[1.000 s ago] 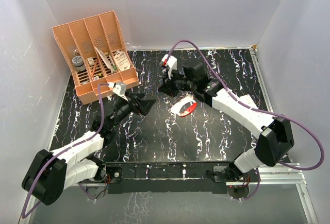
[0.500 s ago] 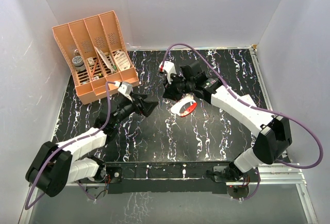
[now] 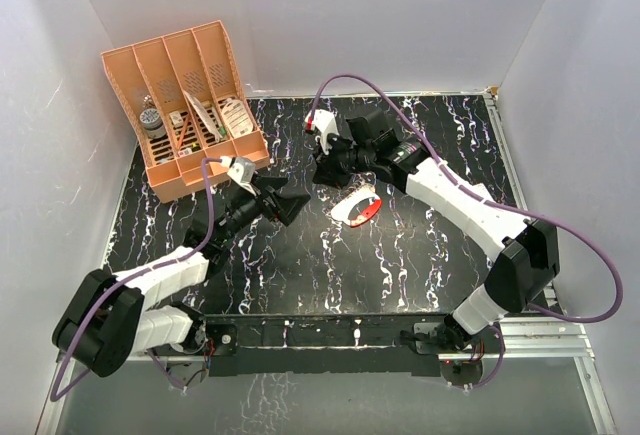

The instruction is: Put the keys on the keyring

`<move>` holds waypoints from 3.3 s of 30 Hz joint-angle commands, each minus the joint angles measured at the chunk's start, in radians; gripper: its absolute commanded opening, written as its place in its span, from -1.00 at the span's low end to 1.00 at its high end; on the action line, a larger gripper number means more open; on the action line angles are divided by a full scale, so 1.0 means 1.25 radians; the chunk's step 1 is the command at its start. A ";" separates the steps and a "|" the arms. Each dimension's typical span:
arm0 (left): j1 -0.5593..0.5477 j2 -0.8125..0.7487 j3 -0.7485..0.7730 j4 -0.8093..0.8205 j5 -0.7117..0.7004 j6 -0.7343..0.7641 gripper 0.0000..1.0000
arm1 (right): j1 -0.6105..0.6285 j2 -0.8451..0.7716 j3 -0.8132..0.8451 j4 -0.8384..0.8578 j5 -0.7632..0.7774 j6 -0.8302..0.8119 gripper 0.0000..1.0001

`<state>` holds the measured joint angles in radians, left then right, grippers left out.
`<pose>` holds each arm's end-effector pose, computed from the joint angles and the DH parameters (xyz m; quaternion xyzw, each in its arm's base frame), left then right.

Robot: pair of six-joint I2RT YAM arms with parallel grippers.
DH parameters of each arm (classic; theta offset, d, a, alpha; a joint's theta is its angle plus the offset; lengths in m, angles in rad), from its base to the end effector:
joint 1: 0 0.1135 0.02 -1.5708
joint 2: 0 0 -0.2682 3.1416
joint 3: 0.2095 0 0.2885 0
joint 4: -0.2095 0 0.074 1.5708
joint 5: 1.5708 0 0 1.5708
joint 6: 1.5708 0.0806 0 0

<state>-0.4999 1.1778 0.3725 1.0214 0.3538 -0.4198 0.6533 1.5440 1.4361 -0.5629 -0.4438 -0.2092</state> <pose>0.2518 -0.1694 0.2314 0.1617 0.6110 -0.4393 0.6384 0.3084 0.2796 0.3196 -0.4541 0.7579 0.2867 0.3702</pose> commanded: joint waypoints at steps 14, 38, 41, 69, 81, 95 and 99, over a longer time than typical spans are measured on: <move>-0.042 0.070 0.037 0.072 -0.020 0.067 0.97 | 0.005 0.006 0.057 0.017 -0.039 0.013 -1.00; -0.103 0.098 0.077 0.020 -0.177 0.153 0.11 | 0.019 -0.008 0.049 0.013 -0.039 0.018 -1.00; -0.105 0.097 0.076 0.016 -0.178 0.158 -0.08 | 0.019 -0.009 0.049 0.008 -0.038 0.015 -1.00; -0.109 0.061 0.083 0.031 -0.139 0.125 -0.11 | 0.020 0.002 0.040 0.014 -0.029 0.025 -1.00; -0.118 0.044 0.101 -0.027 -0.138 0.171 -1.00 | 0.020 0.026 0.091 -0.052 0.008 0.016 -1.00; -0.119 0.018 0.124 -0.178 -0.158 0.278 -1.00 | 0.024 0.108 0.221 -0.251 0.081 0.018 -1.00; -0.120 0.021 0.128 -0.190 -0.144 0.290 -1.00 | 0.027 0.149 0.270 -0.311 0.095 0.019 -1.00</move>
<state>-0.6544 1.2343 0.4973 0.8074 0.1905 -0.1051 0.6872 1.7054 1.6917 -0.8391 -0.3779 -0.1848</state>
